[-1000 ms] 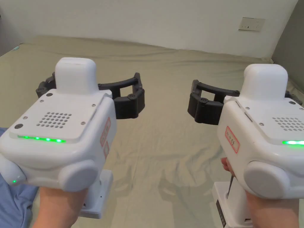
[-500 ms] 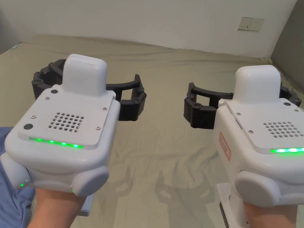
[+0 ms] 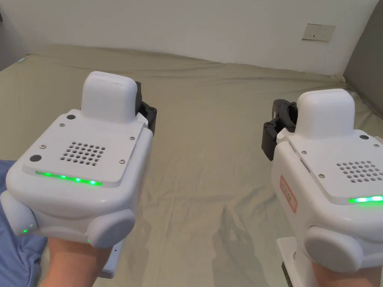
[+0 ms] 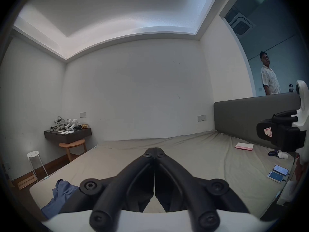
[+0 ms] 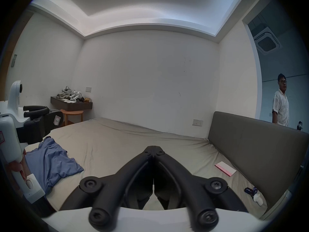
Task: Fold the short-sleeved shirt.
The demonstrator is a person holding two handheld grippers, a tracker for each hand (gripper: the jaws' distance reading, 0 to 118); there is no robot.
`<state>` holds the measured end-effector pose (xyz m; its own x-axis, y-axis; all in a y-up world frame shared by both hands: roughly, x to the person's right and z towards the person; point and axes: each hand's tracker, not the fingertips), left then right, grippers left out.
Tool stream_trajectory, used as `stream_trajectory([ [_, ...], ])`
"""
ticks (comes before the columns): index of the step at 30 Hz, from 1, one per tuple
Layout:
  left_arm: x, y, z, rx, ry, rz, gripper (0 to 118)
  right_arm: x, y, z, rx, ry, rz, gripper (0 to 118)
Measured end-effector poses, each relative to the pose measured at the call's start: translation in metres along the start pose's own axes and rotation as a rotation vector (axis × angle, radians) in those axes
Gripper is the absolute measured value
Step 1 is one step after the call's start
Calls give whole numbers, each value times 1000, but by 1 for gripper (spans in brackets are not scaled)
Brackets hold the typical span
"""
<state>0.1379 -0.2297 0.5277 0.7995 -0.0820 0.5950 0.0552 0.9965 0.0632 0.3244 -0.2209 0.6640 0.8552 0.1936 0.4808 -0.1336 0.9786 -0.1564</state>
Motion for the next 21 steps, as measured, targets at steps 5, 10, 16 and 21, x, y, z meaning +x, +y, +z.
stream_trajectory([
  [5,7,0,-3,-10,-6,-37,0,-2,0,0,3,-18,15,1],
  [10,6,2,-4,-20,-4,-26,0,2,0,-1,-5,-31,1,1],
  [16,-8,2,1,-27,26,-19,0,-3,-3,-6,-22,-7,-1,1],
  [21,-31,0,14,-43,92,-53,0,-24,-5,-14,-27,58,10,1],
])
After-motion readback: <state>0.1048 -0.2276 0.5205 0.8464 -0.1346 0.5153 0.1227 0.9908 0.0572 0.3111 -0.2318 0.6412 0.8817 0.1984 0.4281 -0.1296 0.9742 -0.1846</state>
